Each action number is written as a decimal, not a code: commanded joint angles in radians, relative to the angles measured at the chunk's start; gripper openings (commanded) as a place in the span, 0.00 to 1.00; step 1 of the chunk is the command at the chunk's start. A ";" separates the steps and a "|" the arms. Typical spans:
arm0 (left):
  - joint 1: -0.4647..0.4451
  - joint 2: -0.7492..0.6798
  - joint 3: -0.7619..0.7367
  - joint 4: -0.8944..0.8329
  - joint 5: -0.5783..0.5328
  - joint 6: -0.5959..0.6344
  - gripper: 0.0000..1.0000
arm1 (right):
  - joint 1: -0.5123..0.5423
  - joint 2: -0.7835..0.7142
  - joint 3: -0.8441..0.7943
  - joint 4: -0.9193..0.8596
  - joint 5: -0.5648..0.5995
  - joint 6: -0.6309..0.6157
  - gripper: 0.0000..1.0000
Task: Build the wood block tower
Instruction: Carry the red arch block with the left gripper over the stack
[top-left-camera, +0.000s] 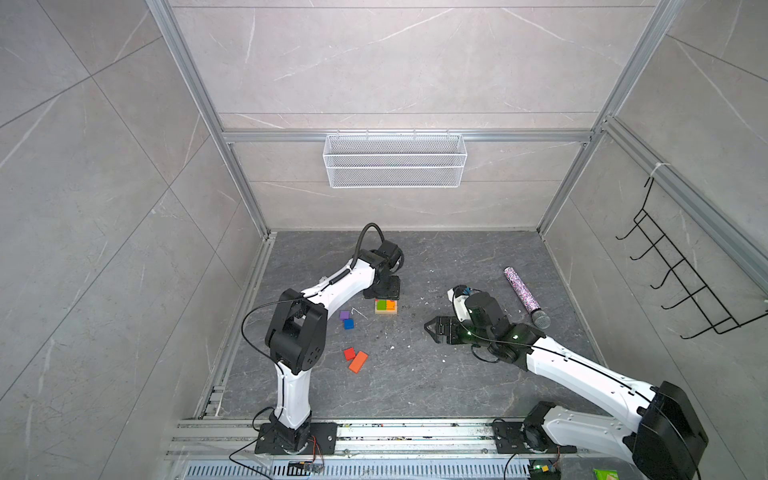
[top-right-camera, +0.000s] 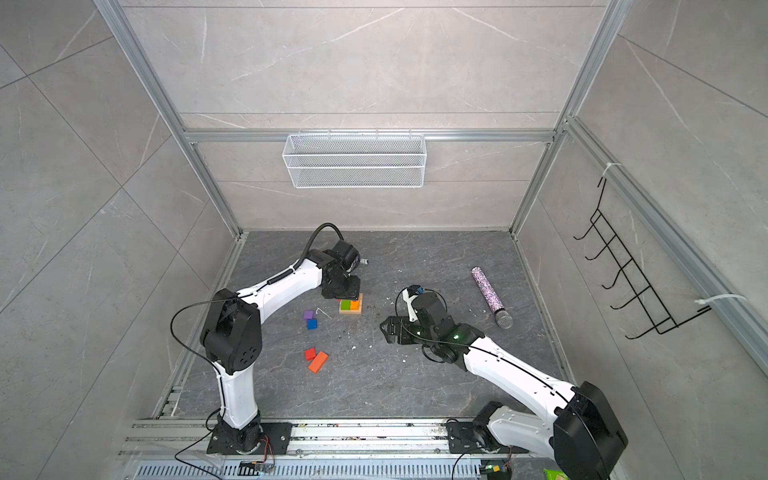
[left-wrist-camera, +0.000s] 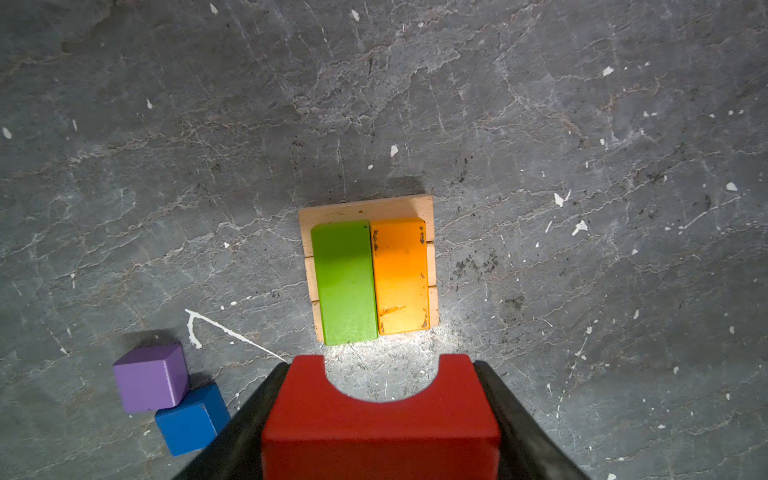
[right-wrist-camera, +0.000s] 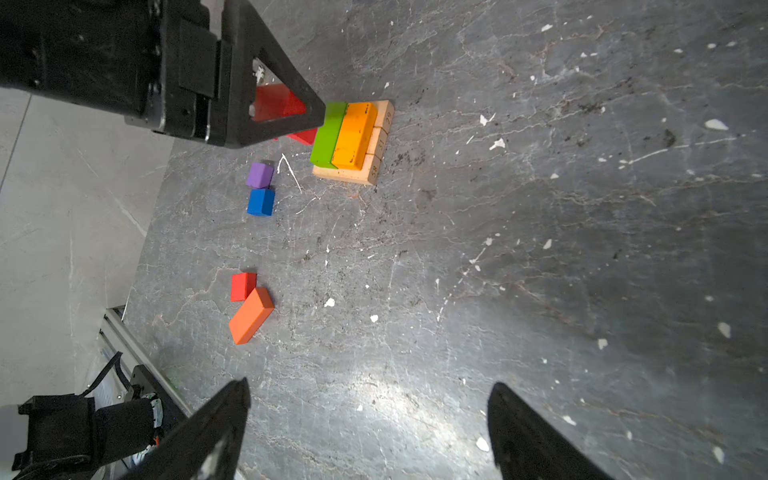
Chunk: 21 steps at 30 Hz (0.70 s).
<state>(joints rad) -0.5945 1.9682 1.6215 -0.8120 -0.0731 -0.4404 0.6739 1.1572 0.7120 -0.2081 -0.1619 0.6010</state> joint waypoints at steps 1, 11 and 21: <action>0.007 0.031 0.055 -0.043 -0.007 0.010 0.60 | 0.005 -0.003 -0.014 0.005 0.003 -0.020 0.88; 0.007 0.092 0.100 -0.049 -0.053 -0.034 0.60 | 0.004 0.010 -0.009 -0.005 0.011 -0.033 0.88; 0.007 0.118 0.109 -0.040 -0.060 -0.055 0.60 | 0.004 0.020 -0.010 -0.014 0.024 -0.039 0.88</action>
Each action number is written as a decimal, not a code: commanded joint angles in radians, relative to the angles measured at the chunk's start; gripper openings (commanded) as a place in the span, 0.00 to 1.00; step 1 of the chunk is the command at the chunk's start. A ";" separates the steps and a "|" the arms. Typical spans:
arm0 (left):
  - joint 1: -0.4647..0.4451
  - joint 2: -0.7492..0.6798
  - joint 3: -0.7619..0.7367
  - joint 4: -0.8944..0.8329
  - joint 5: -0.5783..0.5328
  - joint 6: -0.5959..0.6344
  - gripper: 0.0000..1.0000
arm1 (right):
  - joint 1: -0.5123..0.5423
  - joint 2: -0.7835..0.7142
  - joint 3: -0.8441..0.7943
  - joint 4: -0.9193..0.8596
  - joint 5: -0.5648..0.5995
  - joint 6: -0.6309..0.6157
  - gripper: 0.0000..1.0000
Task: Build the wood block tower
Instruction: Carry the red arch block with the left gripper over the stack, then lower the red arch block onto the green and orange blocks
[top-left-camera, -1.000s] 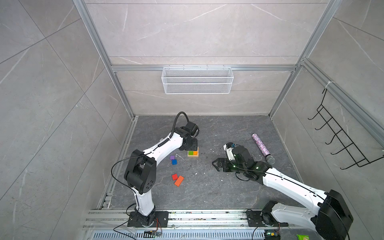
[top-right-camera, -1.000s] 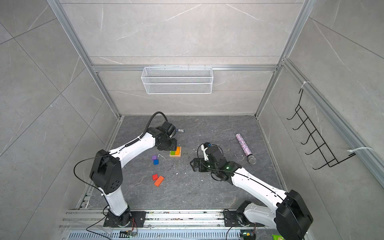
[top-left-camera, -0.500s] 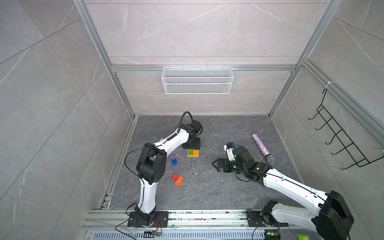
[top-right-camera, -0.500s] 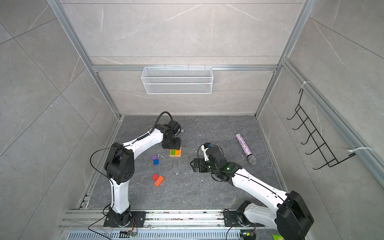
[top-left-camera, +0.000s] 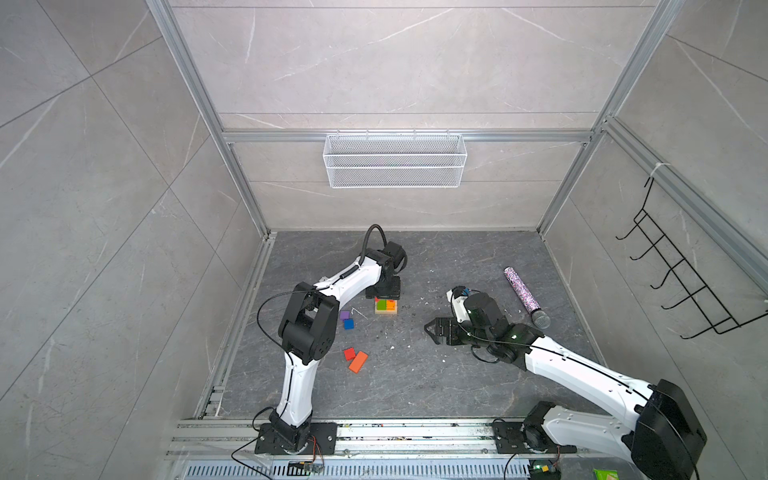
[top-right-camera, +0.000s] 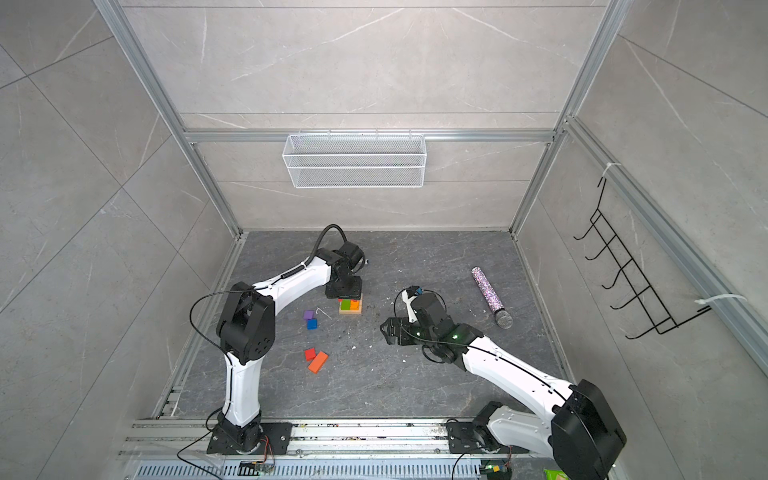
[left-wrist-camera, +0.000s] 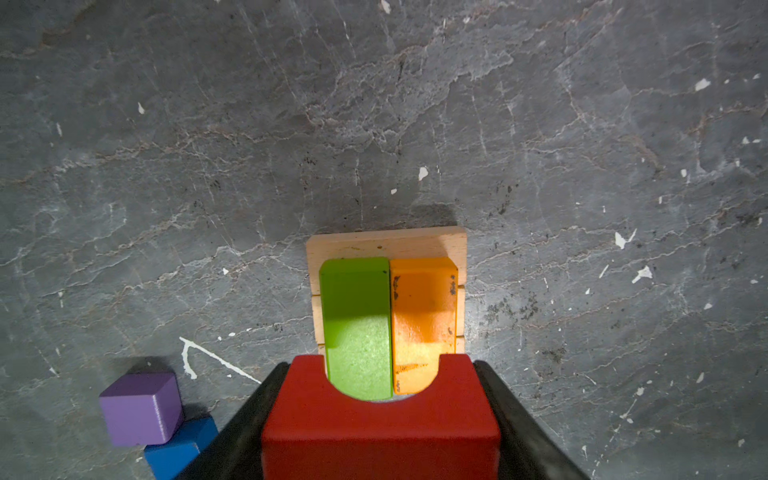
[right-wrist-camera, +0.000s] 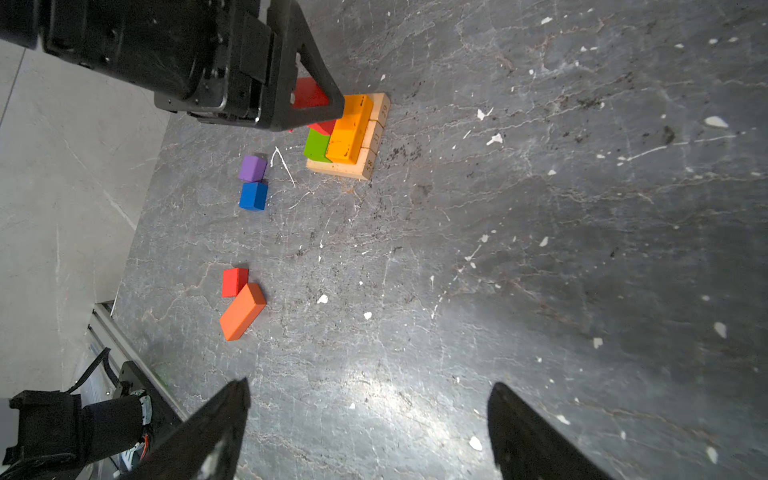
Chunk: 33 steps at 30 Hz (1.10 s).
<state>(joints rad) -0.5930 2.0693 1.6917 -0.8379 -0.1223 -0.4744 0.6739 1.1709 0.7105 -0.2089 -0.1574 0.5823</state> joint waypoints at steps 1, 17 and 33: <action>0.004 0.018 0.037 -0.012 -0.011 -0.022 0.60 | 0.004 0.007 -0.007 -0.015 0.022 -0.022 0.88; 0.002 0.038 0.020 0.037 -0.008 -0.031 0.60 | 0.004 0.006 0.009 -0.039 0.026 -0.038 0.88; 0.002 0.048 0.023 0.038 -0.011 -0.030 0.60 | 0.004 0.009 0.005 -0.040 0.027 -0.041 0.88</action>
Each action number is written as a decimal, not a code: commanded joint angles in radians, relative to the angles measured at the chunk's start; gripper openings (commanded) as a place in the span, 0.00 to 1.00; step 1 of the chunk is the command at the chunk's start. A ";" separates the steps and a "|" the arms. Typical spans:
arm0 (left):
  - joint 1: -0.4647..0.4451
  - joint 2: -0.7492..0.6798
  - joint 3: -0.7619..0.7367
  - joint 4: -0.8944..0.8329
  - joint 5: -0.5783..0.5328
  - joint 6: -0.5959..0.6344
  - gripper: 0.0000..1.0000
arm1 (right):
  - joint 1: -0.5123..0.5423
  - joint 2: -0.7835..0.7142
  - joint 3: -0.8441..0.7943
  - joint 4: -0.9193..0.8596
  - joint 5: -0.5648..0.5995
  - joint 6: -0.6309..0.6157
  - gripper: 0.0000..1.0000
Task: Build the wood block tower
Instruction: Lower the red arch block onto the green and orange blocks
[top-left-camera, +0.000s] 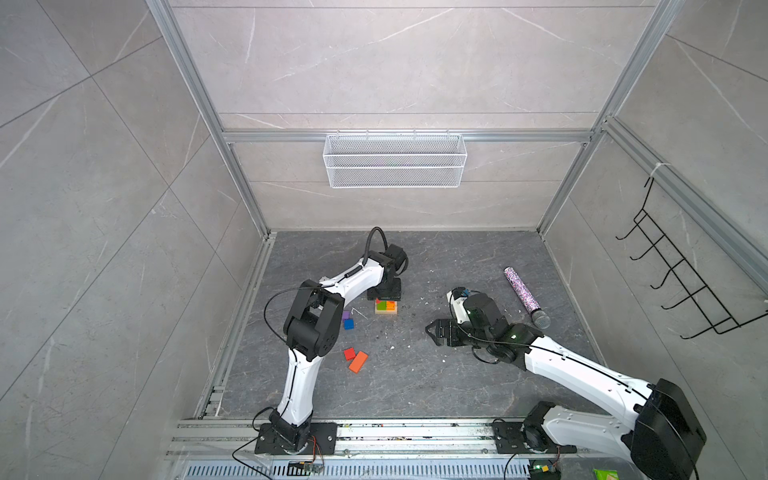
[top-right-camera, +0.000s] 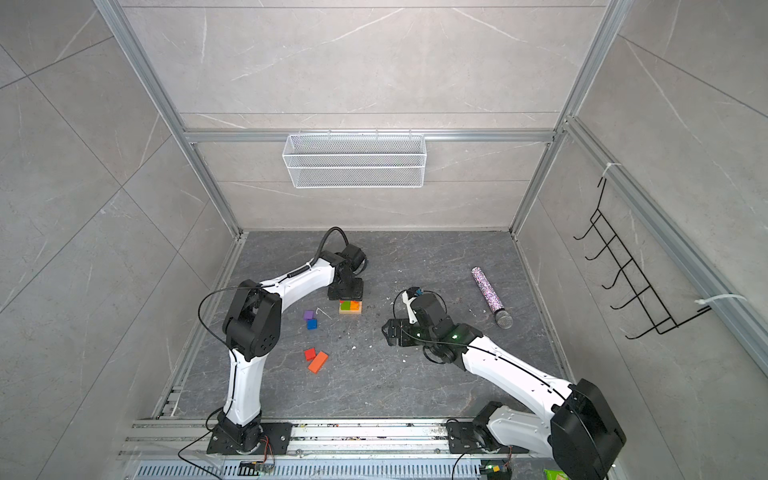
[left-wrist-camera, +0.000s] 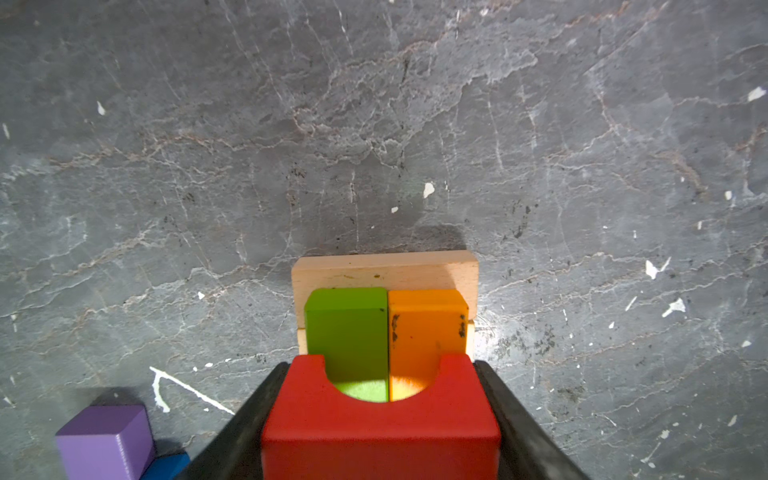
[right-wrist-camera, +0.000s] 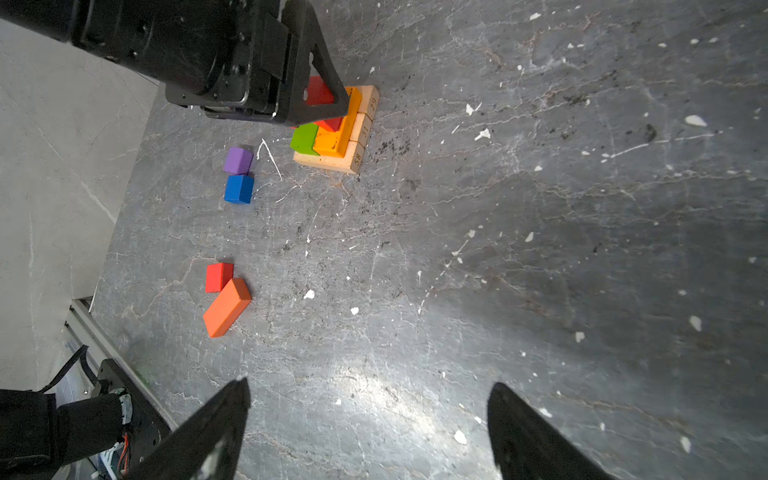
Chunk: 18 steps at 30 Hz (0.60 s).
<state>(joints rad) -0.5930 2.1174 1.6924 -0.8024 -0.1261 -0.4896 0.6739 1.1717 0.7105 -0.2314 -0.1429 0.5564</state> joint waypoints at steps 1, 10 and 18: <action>0.001 0.000 0.021 0.003 -0.005 -0.014 0.60 | 0.004 0.009 0.003 -0.018 0.014 -0.016 0.88; -0.001 -0.001 0.018 0.009 -0.003 -0.018 0.60 | 0.004 0.008 -0.001 -0.018 0.011 -0.016 0.88; 0.000 0.010 0.020 0.009 0.002 -0.020 0.62 | 0.004 0.006 0.001 -0.022 0.009 -0.019 0.88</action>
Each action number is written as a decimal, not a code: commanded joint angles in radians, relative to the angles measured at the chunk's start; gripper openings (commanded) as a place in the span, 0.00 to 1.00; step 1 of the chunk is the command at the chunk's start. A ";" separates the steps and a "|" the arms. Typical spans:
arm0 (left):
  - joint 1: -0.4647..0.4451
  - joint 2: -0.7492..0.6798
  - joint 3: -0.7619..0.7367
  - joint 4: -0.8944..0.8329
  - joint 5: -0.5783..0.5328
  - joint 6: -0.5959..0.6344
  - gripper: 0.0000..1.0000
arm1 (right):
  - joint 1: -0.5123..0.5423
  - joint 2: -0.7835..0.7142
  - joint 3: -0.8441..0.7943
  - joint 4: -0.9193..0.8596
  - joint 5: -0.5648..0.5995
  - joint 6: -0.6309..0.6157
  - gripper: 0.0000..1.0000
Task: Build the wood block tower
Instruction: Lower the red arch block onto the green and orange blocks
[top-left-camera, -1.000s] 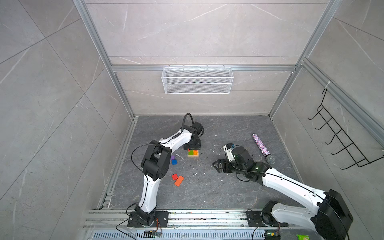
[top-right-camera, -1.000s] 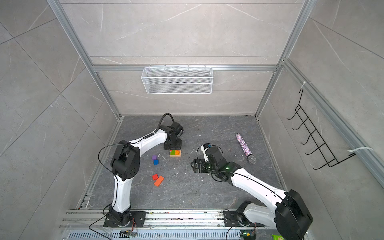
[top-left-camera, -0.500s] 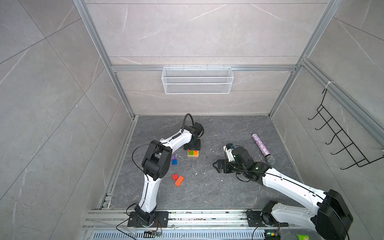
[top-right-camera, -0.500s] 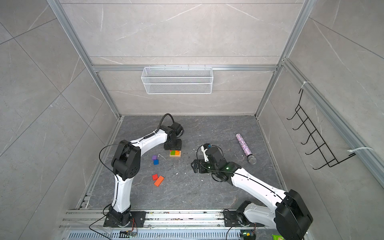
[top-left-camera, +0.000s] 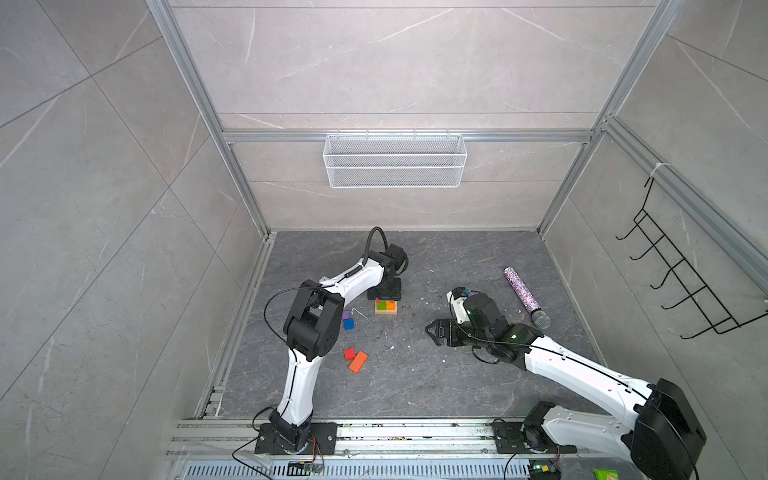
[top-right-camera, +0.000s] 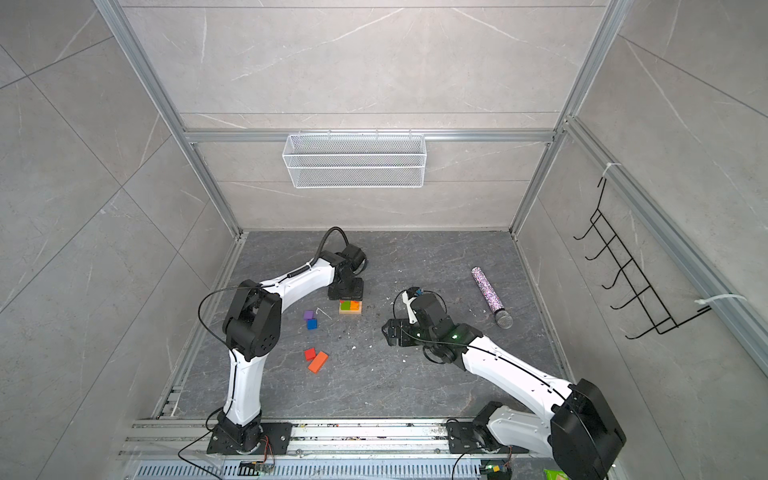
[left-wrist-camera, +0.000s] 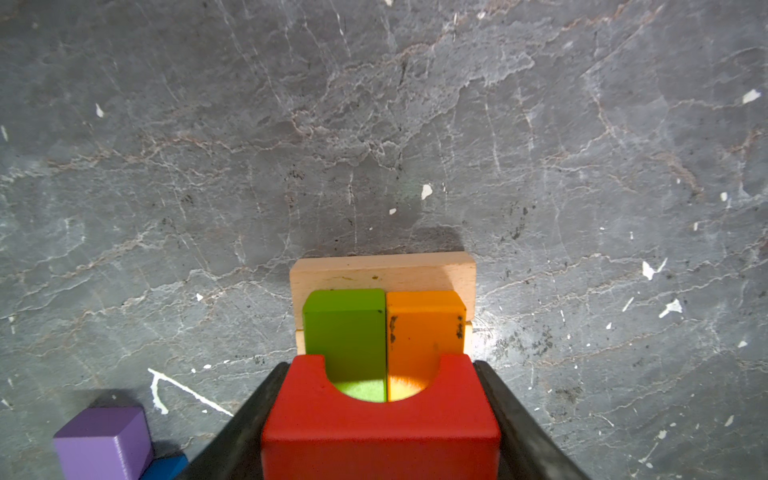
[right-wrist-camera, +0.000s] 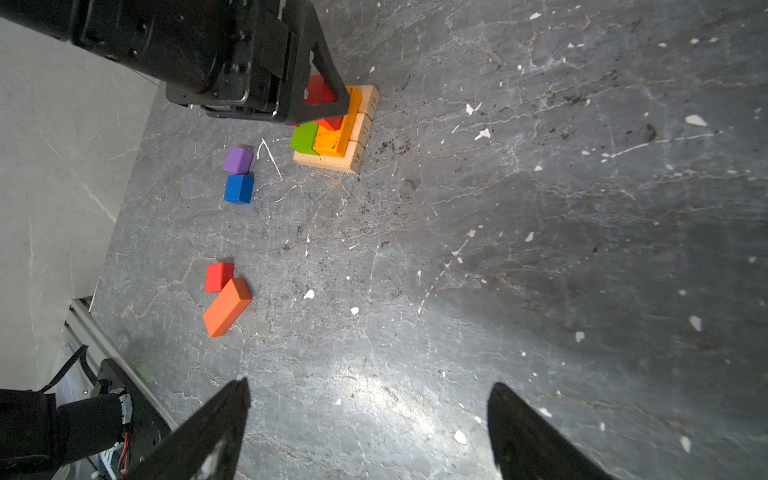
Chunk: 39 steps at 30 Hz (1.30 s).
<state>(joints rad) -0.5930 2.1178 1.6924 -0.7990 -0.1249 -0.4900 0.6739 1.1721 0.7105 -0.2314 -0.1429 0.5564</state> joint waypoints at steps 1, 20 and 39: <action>0.000 0.008 0.020 0.004 0.000 -0.019 0.62 | 0.004 0.006 0.001 -0.022 0.008 -0.018 0.88; -0.001 0.013 0.021 0.003 0.009 -0.021 0.70 | 0.004 0.009 0.001 -0.024 0.008 -0.020 0.88; -0.001 0.023 0.036 -0.011 0.008 -0.053 0.71 | 0.004 0.008 0.011 -0.035 0.007 -0.030 0.88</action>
<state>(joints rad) -0.5930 2.1403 1.6924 -0.7998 -0.1215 -0.5240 0.6739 1.1725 0.7105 -0.2356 -0.1432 0.5484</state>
